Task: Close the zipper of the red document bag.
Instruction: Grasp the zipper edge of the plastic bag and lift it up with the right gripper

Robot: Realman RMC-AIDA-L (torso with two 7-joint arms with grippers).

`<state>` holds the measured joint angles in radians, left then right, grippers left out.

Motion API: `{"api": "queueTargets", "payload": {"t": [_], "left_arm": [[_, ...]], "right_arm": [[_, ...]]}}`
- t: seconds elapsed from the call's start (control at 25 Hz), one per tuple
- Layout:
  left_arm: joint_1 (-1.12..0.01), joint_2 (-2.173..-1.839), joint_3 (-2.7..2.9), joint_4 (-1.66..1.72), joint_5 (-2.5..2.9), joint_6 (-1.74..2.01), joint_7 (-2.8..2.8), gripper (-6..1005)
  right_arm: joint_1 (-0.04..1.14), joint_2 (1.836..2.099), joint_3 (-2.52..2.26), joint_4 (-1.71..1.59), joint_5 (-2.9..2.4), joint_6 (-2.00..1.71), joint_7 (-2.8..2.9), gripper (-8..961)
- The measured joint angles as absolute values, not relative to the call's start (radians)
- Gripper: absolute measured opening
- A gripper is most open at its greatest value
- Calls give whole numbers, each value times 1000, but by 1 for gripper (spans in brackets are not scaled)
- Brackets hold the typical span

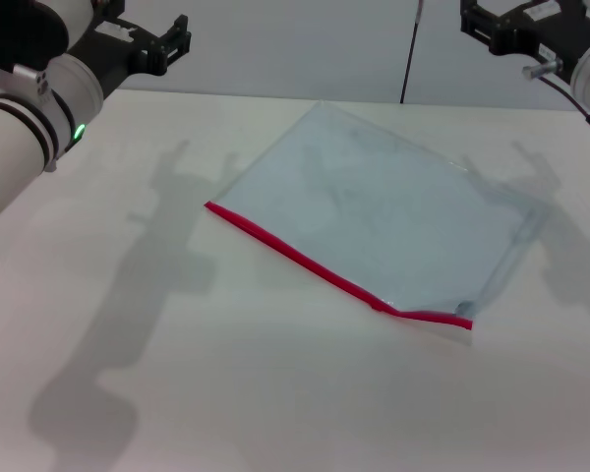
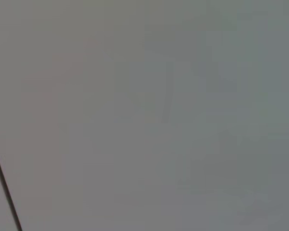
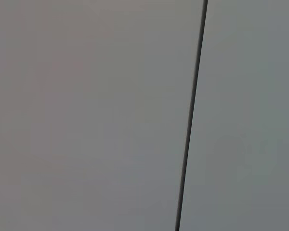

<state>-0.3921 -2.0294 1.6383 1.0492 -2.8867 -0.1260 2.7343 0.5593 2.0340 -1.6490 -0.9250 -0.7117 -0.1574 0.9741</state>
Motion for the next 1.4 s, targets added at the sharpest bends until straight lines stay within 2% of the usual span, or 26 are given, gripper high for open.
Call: {"api": "queueTargets", "payload": {"t": [0.64,0.76,1.04,1.4], "left_arm": [[-388,-2029,1633,1049,-2887,-127,2732,812],[-384,-2029,1631,1049,-2887,-121,2734,812],[-376,-2028,1630,1050,-2884,-121,2736,812],[-361,-2026,1629,1050,-2882,-120,2738,812]], "right_arm": [[554,2033,-1684,-941,-716,-162,973,811],[508,2028,-1744,-1005,-719,-146,971,810],[313,2024,-1900,-1256,-841,45,928,808],[161,2021,-2030,-1362,-842,120,899,805]]}}
